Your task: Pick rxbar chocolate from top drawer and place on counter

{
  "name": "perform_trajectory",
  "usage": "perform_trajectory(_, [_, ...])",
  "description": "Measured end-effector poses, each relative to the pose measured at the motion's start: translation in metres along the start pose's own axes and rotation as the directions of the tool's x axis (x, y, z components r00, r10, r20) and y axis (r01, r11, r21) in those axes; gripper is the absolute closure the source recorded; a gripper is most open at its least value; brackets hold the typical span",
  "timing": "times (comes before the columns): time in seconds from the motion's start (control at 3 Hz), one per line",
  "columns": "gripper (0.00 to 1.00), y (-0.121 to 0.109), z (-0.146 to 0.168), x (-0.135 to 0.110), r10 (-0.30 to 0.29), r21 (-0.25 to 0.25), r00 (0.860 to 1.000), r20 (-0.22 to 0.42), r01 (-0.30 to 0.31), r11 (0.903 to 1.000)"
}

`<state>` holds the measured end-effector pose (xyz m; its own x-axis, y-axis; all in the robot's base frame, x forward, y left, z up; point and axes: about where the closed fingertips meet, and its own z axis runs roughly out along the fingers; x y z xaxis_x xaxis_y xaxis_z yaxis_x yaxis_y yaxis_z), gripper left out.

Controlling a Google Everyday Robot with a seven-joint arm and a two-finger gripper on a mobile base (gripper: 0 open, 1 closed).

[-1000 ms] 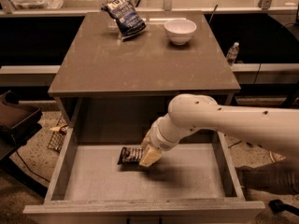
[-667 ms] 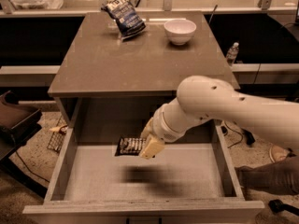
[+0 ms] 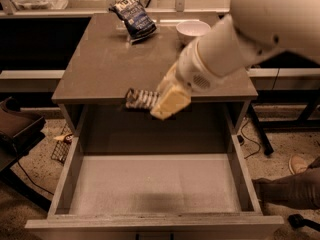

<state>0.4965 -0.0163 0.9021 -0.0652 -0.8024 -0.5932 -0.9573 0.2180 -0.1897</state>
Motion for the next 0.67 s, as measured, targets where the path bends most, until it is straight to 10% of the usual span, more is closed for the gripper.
perform_trajectory(0.67, [1.0,-0.138,0.014,-0.07,0.154,0.17,0.988,0.005,-0.153,0.9735])
